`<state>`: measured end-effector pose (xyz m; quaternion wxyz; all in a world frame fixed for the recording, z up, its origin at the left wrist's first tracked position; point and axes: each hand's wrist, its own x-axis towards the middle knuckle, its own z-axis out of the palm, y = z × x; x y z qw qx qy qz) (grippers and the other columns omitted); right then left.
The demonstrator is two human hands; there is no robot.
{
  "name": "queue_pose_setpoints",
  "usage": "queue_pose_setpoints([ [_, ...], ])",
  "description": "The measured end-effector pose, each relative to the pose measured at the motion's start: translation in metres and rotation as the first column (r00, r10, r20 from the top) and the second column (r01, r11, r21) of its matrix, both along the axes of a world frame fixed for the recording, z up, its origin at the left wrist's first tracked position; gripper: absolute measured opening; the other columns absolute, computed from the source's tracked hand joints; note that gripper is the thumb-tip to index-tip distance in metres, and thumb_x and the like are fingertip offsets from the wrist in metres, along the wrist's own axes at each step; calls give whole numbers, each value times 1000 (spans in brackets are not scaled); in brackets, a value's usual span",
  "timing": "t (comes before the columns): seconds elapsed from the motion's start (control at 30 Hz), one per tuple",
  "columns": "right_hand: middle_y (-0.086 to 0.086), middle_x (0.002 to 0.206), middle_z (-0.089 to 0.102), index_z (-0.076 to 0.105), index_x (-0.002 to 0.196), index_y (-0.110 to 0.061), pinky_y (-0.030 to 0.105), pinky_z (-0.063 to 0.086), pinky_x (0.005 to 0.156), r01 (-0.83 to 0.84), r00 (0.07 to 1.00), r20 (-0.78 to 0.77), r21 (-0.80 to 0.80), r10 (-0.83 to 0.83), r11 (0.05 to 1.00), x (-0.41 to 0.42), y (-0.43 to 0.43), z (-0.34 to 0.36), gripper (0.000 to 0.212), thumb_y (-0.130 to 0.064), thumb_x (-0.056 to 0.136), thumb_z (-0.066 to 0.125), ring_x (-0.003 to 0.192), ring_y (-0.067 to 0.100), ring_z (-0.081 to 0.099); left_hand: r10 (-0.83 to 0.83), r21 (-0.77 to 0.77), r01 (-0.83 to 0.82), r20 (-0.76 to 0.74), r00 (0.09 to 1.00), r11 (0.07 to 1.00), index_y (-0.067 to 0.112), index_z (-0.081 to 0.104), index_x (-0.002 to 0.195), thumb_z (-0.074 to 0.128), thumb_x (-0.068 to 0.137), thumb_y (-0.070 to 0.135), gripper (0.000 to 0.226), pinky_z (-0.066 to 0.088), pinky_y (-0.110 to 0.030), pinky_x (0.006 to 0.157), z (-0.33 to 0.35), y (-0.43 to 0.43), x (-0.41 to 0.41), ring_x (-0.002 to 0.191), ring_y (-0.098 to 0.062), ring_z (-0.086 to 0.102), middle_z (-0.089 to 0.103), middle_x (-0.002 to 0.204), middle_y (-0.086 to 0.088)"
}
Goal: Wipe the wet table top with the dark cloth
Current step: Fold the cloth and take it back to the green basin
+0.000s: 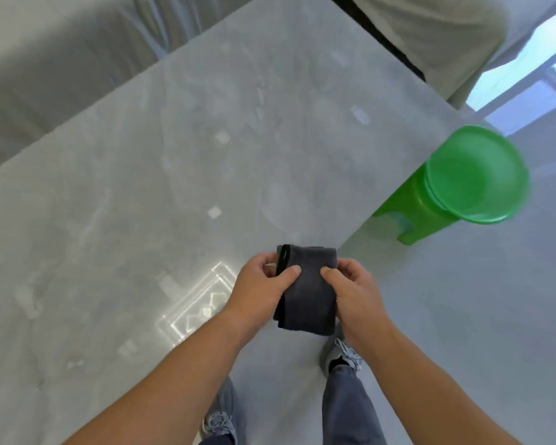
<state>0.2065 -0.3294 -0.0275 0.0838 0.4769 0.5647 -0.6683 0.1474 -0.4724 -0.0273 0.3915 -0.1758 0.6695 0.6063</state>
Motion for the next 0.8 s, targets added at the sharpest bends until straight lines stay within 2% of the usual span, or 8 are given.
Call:
queue_pose_setpoints([
  [0.13,11,89,73,65,97,-9,41,56,71,116,993,-16,18,-116,993,-6,103,-8,7,-6,93,60,77,21,68,-103,-27,102,-51,993,994,17,67,111,77,87,16,26,61,-42,80,-3,114,-24,88,-27,75,77,95,-10],
  [0.27,15,95,72,64,96,-9,57,56,86,215,976,15,32,-216,976,-6,214,-24,4,-8,93,62,90,32,69,-162,-49,159,-82,983,986,9,67,109,79,84,10,28,59,-33,75,-16,237,-37,79,-20,73,77,91,-11],
  [0.33,14,97,72,63,98,-12,59,56,86,238,970,44,54,-240,970,-5,268,-34,5,-11,93,64,95,34,70,-195,-61,191,-76,978,980,9,68,108,80,82,10,28,60,-34,76,-31,294,-40,81,-20,74,77,90,-9],
  [0.47,8,97,73,63,100,-19,54,58,86,256,962,71,110,-264,960,-11,363,-70,6,-16,95,64,90,26,72,-295,-44,293,-74,953,955,17,66,106,81,81,8,30,60,-36,76,-75,390,-51,84,-19,75,78,87,0],
  [0.57,8,98,72,61,103,-23,53,58,86,266,957,72,156,-280,951,-14,407,-108,10,-18,95,65,89,24,71,-419,-55,416,-74,905,908,10,63,120,77,83,2,40,61,-35,77,-112,441,-65,88,-19,75,77,96,-4],
  [0.63,10,102,70,55,124,-27,49,58,86,234,966,61,193,-250,953,-15,427,-134,34,-20,93,67,92,23,70,-480,-82,473,-90,873,877,8,60,127,77,83,2,48,61,-42,85,-140,466,-76,94,-23,73,75,104,-8],
  [0.7,7,104,67,36,149,-35,38,59,81,187,980,30,230,-199,955,-14,443,-156,70,-20,91,71,93,19,69,-524,-107,514,-112,844,851,11,56,133,77,83,3,54,59,-45,88,-167,486,-84,100,-24,71,73,111,-11],
  [0.8,-3,111,65,32,153,-36,16,54,69,62,998,1,294,-65,954,-13,459,-185,78,-16,89,73,90,7,67,-588,-155,567,-176,790,809,20,47,144,78,83,4,70,58,-44,91,-194,504,-93,106,-23,68,69,118,-9],
])
